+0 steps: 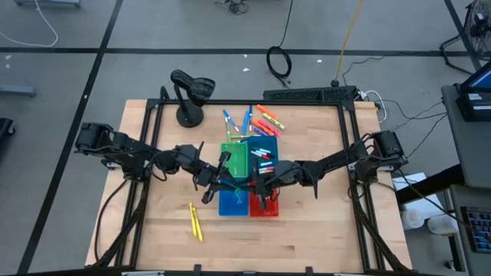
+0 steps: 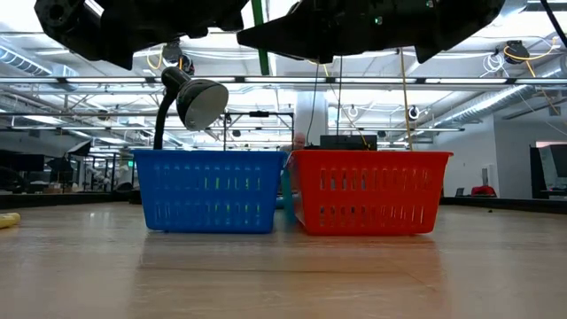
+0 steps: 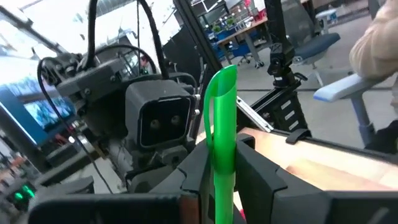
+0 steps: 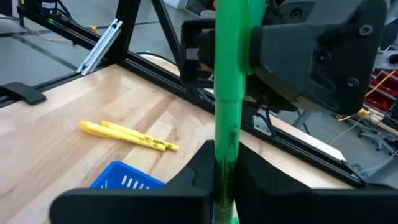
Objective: Pick & Place Markers
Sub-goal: Put the green pen into the red bin
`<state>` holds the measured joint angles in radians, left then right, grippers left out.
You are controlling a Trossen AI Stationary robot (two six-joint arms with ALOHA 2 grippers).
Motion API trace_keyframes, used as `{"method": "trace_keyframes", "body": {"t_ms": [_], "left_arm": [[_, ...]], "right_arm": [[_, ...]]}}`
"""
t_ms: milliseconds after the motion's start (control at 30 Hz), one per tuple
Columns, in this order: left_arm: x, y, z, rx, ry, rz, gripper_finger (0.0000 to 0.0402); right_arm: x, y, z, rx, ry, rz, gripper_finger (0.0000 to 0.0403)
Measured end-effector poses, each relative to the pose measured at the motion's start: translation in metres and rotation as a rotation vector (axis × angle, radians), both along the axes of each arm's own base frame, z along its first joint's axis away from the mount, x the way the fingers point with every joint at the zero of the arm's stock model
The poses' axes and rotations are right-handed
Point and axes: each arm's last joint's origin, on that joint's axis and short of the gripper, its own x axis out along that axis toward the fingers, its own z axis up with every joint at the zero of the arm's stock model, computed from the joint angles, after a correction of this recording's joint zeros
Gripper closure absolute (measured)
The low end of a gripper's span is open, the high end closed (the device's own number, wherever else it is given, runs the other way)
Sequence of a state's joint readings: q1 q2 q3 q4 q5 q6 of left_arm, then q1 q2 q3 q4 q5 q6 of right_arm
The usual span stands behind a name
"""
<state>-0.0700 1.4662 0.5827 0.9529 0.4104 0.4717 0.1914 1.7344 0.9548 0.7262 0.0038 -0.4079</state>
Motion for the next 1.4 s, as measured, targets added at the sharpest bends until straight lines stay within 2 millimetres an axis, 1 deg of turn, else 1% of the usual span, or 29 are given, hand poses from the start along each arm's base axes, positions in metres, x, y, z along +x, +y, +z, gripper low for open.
{"method": "trace_keyframes", "body": {"t_ms": [100,200,400,500,600,700,833,933,1033,1133,1200,1267,1333,1400], "left_arm": [[0.000,0.000,0.000,-0.067,0.036,0.004,0.0336],[-0.002,0.000,0.005,-0.073,0.021,0.032,0.0335],[-0.005,-0.002,0.012,-0.098,0.008,0.220,0.0335],[-0.005,-0.003,0.012,-0.105,0.007,0.274,0.0334],[-0.005,-0.002,0.012,-0.123,0.010,0.339,0.0327],[-0.005,-0.003,0.011,-0.142,0.018,0.388,0.0297],[-0.006,-0.005,0.012,-0.143,0.007,0.413,0.0232],[-0.006,-0.008,0.012,-0.095,-0.005,0.416,0.0184],[-0.007,-0.012,0.014,-0.054,-0.028,0.418,0.0150],[-0.009,-0.016,0.016,-0.031,-0.052,0.485,0.0130],[-0.012,-0.017,0.023,-0.031,-0.080,0.557,0.0122],[-0.015,-0.019,0.028,-0.032,-0.095,0.608,0.0118],[-0.020,-0.022,0.030,-0.022,-0.071,0.659,0.0118],[-0.026,-0.024,0.036,-0.035,-0.076,0.701,0.0117]], "right_arm": [[-0.002,0.000,0.001,0.005,0.023,-0.002,0.0384],[-0.004,-0.001,0.004,0.017,0.043,-0.011,0.0384],[-0.017,-0.004,0.019,0.065,0.131,-0.070,0.0384],[-0.024,-0.006,0.022,0.097,0.183,-0.114,0.0384],[-0.027,-0.007,0.021,0.129,0.228,-0.153,0.0384],[-0.028,-0.008,0.018,0.124,0.257,-0.181,0.0384],[-0.028,-0.009,0.016,0.129,0.274,-0.176,0.0384],[-0.029,-0.008,0.015,0.127,0.282,-0.163,0.0385],[-0.029,-0.007,0.015,0.134,0.286,-0.153,0.0385],[-0.030,-0.006,0.013,0.161,0.313,-0.117,0.0385],[-0.031,-0.003,0.009,0.183,0.352,-0.083,0.0385],[-0.032,0.001,0.007,0.197,0.373,-0.068,0.0385],[-0.033,0.005,0.008,0.204,0.374,-0.040,0.0385],[-0.032,0.009,0.004,0.218,0.394,0.011,0.0385]]}}
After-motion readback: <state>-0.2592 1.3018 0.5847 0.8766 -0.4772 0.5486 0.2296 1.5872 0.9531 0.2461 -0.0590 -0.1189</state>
